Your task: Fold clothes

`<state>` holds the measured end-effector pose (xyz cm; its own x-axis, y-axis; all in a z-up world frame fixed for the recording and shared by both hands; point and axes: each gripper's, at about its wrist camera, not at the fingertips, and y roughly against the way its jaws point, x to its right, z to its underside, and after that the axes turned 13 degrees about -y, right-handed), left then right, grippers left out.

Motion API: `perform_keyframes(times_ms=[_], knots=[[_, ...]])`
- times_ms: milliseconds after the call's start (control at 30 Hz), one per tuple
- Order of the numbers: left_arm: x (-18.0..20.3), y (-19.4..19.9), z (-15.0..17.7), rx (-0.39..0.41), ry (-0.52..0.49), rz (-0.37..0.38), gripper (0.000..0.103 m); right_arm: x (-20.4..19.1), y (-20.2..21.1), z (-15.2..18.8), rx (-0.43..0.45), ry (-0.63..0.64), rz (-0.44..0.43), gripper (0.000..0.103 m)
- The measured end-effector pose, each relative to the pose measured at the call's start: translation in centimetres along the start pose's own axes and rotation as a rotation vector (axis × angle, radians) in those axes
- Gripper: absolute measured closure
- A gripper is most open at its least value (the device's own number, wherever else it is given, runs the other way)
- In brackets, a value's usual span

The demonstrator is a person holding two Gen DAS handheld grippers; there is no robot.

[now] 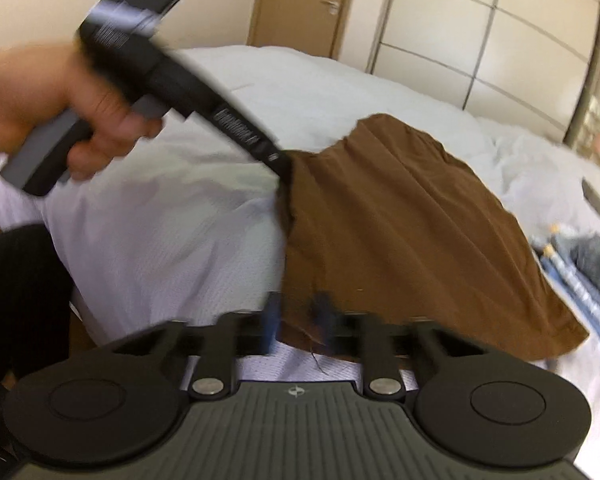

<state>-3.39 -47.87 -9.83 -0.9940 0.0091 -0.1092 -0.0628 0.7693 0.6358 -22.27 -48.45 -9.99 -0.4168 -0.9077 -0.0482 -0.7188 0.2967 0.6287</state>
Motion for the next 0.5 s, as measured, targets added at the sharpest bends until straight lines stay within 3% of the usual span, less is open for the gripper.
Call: perform_keyframes(times_ms=[67, 200, 233, 400, 500], knots=[[0.1, 0.0, 0.0, 0.002, -0.015, 0.002, 0.090, 0.5, 0.9, -0.3, 0.017, 0.006, 0.034, 0.103], [0.5, 0.3, -0.1, 0.003, -0.057, -0.011, 0.094, -0.5, 2.7, -0.3, 0.124, 0.214, 0.234, 0.102], [0.4, 0.5, -0.1, 0.001, -0.064, -0.022, 0.102, -0.8, 2.8, -0.2, 0.130, 0.245, 0.239, 0.102], [-0.6, 1.0, 0.1, -0.008, -0.065, -0.037, 0.102, -2.8, 0.7, 2.2, 0.058, 0.377, 0.159, 0.102], [-0.4, 1.0, 0.5, -0.021, -0.088, -0.037, 0.102, -3.7, -0.6, 3.6, 0.030, 0.451, 0.155, 0.103]])
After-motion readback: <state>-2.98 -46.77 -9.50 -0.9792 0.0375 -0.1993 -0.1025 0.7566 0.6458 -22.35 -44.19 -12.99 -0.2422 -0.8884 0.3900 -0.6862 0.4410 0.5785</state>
